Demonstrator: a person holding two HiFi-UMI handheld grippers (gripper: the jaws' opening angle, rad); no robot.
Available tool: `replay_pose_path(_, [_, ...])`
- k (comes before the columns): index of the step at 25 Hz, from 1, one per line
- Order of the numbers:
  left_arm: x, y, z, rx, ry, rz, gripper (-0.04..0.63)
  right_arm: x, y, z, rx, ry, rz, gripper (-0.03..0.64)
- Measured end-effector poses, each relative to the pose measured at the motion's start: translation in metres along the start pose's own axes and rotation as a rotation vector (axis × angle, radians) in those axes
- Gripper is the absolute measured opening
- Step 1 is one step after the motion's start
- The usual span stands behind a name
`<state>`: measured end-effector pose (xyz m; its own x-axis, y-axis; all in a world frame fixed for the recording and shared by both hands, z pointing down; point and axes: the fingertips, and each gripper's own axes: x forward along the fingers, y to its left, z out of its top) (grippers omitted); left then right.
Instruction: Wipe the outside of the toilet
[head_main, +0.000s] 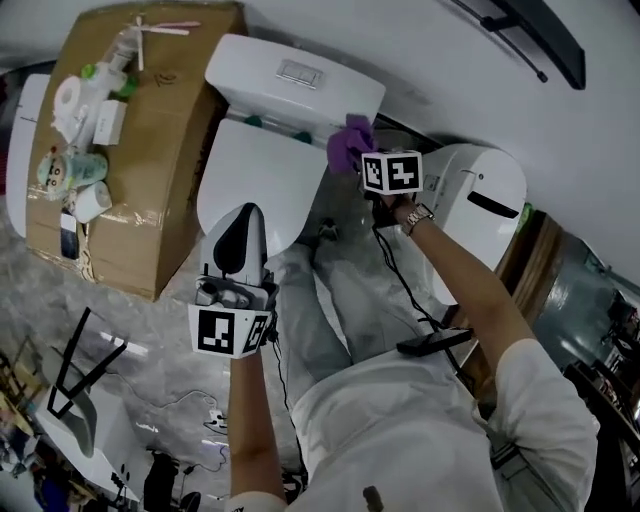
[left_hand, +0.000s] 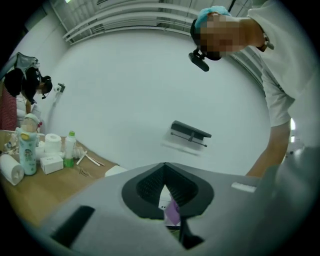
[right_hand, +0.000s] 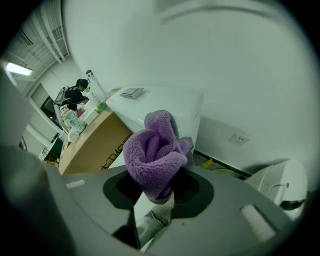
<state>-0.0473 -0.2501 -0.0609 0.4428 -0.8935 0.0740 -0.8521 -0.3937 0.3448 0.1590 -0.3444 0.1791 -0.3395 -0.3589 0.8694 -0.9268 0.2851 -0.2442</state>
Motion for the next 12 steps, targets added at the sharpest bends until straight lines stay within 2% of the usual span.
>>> replay_pose_path(6, [0.02,-0.007,-0.052,0.005,0.02,-0.06,0.005,0.012,-0.001,-0.006,-0.018,-0.112,0.011,0.141])
replay_pose_path(12, [0.045,0.029,-0.115,0.007,0.054,-0.108,0.005,0.022,-0.001,0.005,-0.017,-0.238,-0.004,0.141])
